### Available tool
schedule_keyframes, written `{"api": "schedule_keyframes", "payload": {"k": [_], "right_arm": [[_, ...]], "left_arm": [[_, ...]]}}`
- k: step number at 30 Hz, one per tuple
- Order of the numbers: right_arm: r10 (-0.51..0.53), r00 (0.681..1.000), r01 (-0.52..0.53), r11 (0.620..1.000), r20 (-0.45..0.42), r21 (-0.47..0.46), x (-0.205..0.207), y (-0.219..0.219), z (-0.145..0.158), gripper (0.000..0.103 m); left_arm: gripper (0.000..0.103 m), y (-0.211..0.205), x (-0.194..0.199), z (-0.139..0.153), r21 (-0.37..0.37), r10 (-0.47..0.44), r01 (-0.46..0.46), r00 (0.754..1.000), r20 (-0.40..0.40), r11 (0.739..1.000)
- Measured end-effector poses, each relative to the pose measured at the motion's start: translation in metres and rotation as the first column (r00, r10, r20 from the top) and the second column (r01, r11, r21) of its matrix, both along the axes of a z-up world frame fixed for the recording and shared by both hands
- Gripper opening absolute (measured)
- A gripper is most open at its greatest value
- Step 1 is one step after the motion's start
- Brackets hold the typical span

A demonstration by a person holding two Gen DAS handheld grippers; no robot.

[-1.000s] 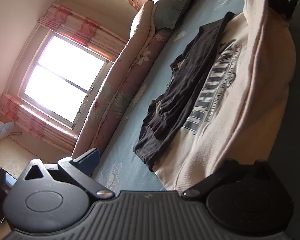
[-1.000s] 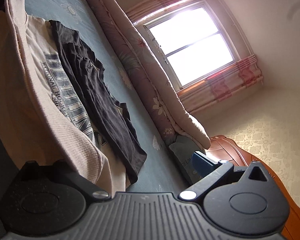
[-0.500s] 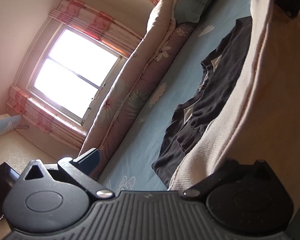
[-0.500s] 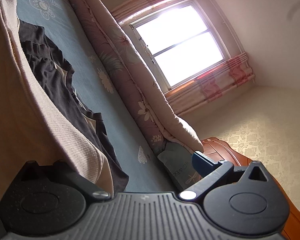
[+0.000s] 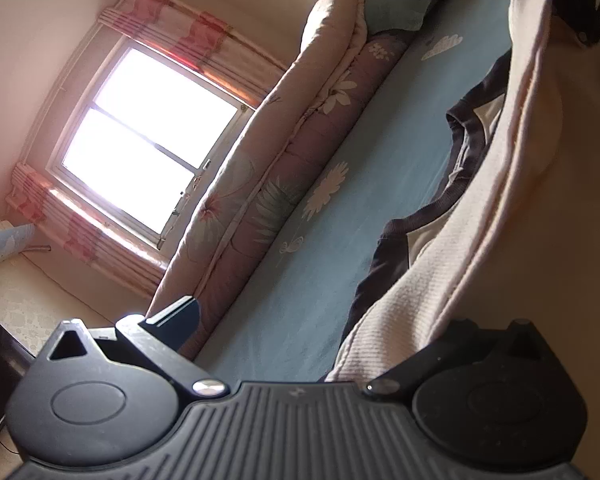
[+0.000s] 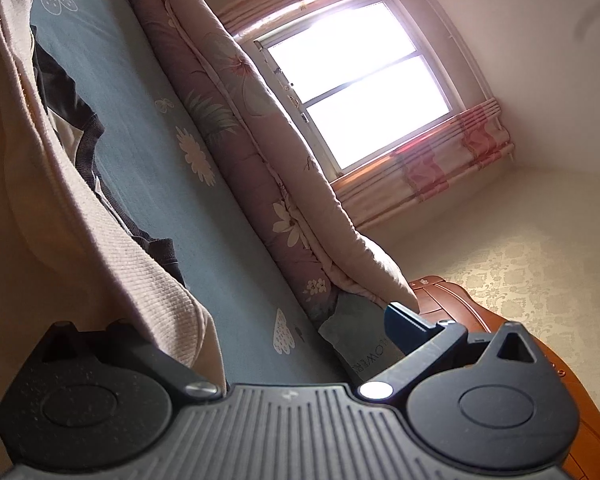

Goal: Fold clothes

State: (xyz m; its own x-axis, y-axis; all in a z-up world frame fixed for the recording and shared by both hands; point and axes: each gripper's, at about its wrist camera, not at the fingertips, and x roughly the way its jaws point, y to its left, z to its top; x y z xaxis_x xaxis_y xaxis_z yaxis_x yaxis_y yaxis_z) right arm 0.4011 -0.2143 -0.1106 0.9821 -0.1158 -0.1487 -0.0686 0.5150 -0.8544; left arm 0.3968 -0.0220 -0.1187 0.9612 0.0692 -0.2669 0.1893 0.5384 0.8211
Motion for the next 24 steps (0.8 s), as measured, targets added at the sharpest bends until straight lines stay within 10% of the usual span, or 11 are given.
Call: {"api": "schedule_keyframes", "payload": {"k": [9, 24], "right_arm": [[0.012, 0.989, -0.007, 0.999, -0.147, 0.036, 0.038, 0.001, -0.025, 0.103], [0.112, 0.929, 0.007, 0.948, -0.353, 0.319, 0.038, -0.034, 0.018, 0.103]], "left_arm": [[0.102, 0.003, 0.023, -0.026, -0.017, 0.003, -0.005, 0.993, -0.118, 1.000], [0.102, 0.011, 0.016, 0.020, -0.078, -0.042, 0.028, 0.983, -0.180, 0.997]]}}
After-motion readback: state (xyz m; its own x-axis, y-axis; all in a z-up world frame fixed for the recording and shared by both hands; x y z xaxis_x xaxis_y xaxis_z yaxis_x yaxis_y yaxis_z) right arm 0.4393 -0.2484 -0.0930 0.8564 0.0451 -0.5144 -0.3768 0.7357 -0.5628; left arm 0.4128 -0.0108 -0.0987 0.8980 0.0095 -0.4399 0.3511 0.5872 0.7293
